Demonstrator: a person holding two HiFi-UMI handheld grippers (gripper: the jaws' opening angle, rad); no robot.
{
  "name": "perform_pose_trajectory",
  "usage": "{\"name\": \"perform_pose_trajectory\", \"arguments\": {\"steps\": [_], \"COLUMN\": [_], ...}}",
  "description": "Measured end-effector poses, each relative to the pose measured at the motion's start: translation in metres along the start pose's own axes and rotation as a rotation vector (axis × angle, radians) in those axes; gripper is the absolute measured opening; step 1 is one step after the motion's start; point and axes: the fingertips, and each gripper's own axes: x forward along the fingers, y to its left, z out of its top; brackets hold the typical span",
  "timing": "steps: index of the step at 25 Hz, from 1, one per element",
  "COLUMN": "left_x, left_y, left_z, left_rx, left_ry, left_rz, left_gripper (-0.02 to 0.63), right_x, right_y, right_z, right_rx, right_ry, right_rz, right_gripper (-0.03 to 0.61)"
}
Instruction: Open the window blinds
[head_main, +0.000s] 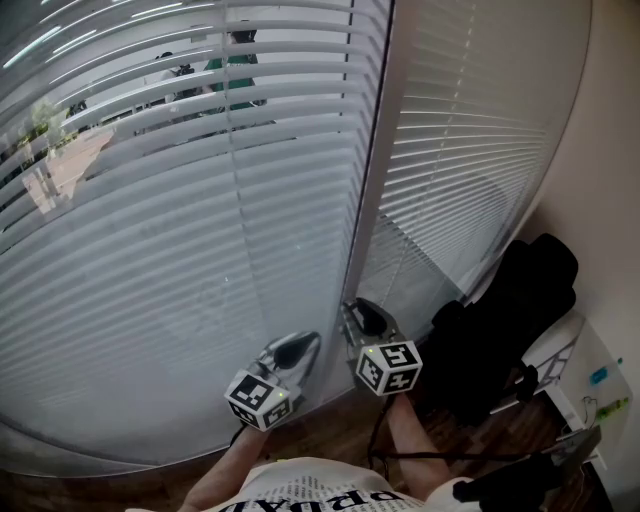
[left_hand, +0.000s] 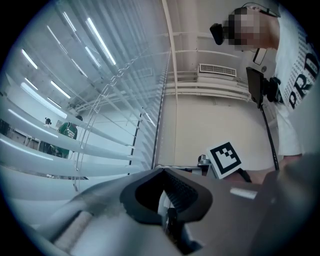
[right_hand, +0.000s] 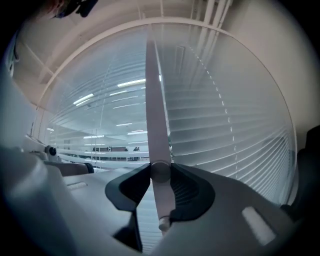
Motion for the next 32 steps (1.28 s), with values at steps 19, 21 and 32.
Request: {"name": "perform_pose_trajectory", "arguments": {"steps": [19, 21, 32], "left_x": [-0.0001, 0.0006, -0.0007], "left_y": [-0.0028, -0.0026, -0.0017], "left_z": [-0.0014, -0.0017, -0.0016], "left_rx": [-0.004, -0.003, 0.002], "left_ry": [0.004, 0.003, 0.004], "left_rz": [-0.010, -0.010, -0.010], "left_gripper": [-0.008, -0.008, -0.008], "right_x": [-0.0001, 0.0005, 0.0007], "right_y": [-0.0032, -0.0038, -0.0039], "right_z": [-0.0036, -0.0041, -0.0046], "right_rx": [0.415, 0.434, 0.425], "right_ry": [-0.077, -0.081, -0.086], "right_rz": [0.025, 0.030, 0.051], "right_gripper": [0.133, 0.133, 0.137]}}
